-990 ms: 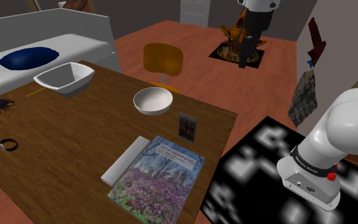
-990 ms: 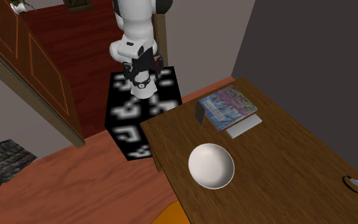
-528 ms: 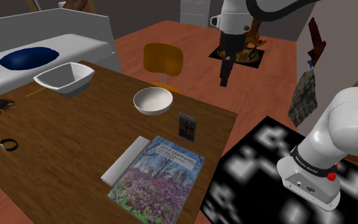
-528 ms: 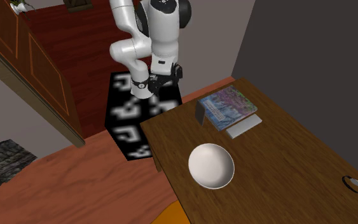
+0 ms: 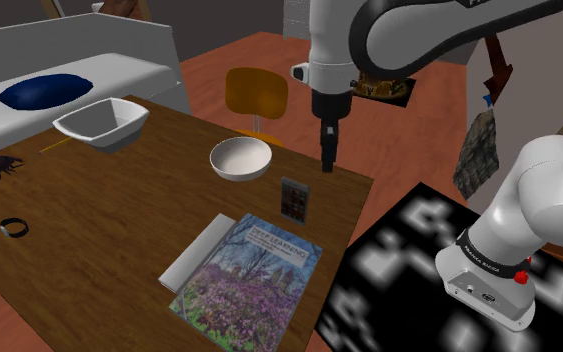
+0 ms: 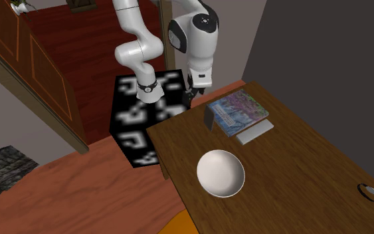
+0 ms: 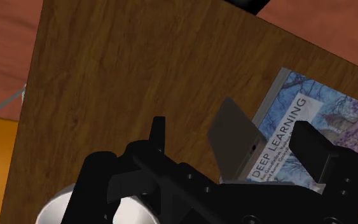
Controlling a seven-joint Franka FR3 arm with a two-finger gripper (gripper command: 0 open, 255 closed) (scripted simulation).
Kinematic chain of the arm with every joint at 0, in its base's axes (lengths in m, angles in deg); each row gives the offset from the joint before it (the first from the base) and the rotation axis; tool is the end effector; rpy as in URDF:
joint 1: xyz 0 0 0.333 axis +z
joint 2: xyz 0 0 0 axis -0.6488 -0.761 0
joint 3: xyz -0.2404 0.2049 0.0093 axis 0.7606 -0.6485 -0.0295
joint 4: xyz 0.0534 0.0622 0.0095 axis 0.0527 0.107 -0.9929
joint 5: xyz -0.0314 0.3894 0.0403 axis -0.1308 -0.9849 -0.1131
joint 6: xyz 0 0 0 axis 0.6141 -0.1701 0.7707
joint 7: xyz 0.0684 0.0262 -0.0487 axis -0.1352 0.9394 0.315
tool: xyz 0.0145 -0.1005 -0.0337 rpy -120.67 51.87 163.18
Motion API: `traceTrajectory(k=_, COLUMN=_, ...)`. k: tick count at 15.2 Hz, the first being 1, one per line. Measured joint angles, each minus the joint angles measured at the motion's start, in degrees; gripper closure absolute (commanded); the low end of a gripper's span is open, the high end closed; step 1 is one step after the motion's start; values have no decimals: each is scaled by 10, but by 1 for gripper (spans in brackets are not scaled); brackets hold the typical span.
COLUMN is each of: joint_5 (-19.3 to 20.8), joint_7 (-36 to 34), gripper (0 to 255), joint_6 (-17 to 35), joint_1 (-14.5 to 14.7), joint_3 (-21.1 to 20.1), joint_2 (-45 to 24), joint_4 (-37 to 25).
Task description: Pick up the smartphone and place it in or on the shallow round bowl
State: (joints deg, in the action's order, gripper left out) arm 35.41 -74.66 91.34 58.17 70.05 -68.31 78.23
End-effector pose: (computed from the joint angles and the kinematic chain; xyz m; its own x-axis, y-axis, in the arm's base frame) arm 0.3649 0.2317 0.4501 0.7470 0.6598 -0.0821 0.6595 -0.7509 -0.0344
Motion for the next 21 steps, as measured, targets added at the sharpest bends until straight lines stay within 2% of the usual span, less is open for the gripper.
traceTrajectory(k=3, joint_5=-6, joint_7=13, gripper=0, joint_6=25, joint_1=20, joint_3=-20, joint_2=-44, joint_4=-14)
traceTrajectory(k=6, joint_5=-11, joint_7=15, gripper=0, joint_6=43, joint_1=31, joint_3=-32, joint_2=-58, joint_4=-8)
traceTrajectory(k=12, joint_5=-11, joint_7=16, gripper=0, joint_6=91, joint_1=32, joint_3=-36, joint_2=-75, joint_4=23)
traceTrajectory(k=18, joint_5=-11, joint_7=16, gripper=0, joint_6=95, joint_1=33, joint_3=-36, joint_2=-77, joint_4=26)
traceTrajectory(k=19, joint_5=-11, joint_7=16, gripper=255, joint_6=95, joint_1=33, joint_3=-36, joint_2=-77, joint_4=26)
traceTrajectory(k=21, joint_5=-11, joint_7=16, gripper=255, joint_6=95, joint_1=33, joint_3=-36, joint_2=-77, joint_4=26)
